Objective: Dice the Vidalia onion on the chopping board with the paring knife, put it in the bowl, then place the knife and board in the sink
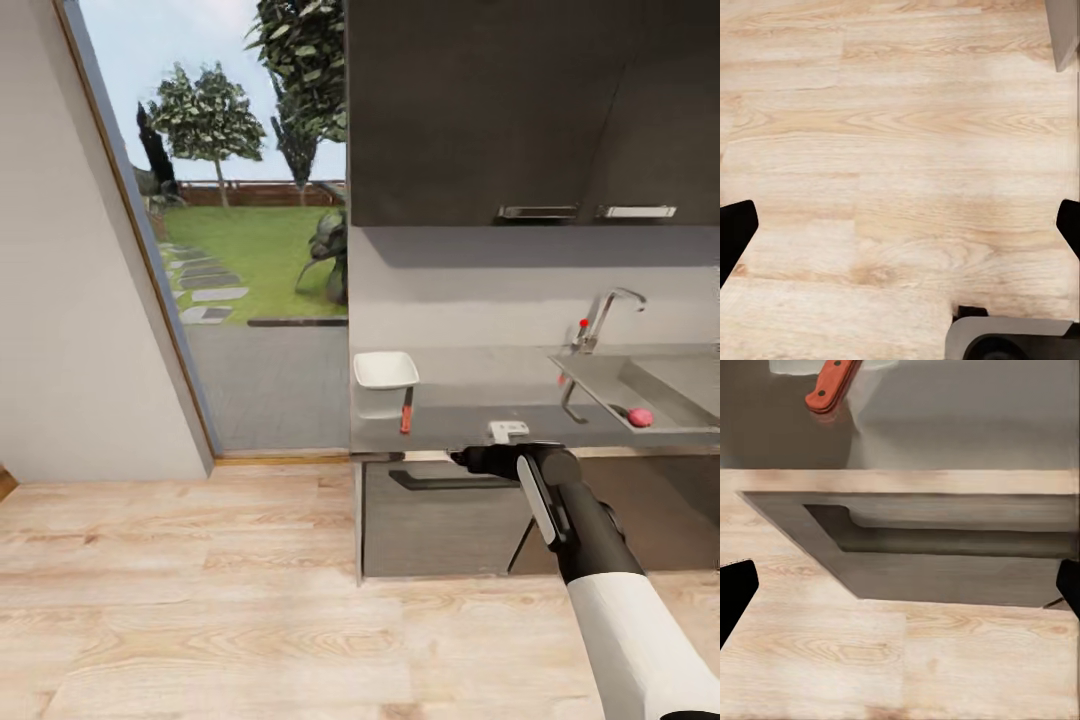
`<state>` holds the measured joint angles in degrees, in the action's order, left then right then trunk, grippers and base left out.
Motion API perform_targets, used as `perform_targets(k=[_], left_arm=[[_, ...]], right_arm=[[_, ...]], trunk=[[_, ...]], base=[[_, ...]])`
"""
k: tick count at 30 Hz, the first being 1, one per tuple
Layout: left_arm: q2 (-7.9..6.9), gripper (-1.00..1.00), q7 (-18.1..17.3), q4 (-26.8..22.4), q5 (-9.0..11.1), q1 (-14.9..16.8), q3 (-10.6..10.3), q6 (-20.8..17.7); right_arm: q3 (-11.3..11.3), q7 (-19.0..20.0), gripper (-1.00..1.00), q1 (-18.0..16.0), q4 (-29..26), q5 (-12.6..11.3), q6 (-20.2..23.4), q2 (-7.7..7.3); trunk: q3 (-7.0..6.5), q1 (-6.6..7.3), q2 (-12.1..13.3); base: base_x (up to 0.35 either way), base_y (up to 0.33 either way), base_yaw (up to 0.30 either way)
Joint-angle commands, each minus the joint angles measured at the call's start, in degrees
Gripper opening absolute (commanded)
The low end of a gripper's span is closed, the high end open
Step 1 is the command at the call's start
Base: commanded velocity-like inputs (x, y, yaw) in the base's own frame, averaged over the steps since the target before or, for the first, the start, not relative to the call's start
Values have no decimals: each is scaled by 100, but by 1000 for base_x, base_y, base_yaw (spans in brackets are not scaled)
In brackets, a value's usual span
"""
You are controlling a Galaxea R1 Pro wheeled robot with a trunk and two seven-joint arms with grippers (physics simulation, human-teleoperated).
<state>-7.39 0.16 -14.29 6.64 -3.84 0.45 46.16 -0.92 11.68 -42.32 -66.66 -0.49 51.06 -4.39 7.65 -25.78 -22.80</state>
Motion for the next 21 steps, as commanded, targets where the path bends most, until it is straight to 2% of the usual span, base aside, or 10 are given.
perform_targets(k=[1, 12, 21], left_arm=[[0, 100, 2, -12, 11, -3, 2, 3], [7, 100, 2, -11, 7, 0, 7, -2], [8, 100, 2, -12, 4, -2, 7, -2]], right_arm=[[-5, 17, 100, -4, 7, 0, 22, -1], [-4, 19, 100, -4, 57, 5, 13, -1], [-12, 26, 100, -4, 380, 10, -71, -7]], trunk=[[11, -1, -12], [11, -1, -12], [11, -1, -12]], base=[[-276, -211, 0], [-255, -231, 0], [-54, -308, 0]])
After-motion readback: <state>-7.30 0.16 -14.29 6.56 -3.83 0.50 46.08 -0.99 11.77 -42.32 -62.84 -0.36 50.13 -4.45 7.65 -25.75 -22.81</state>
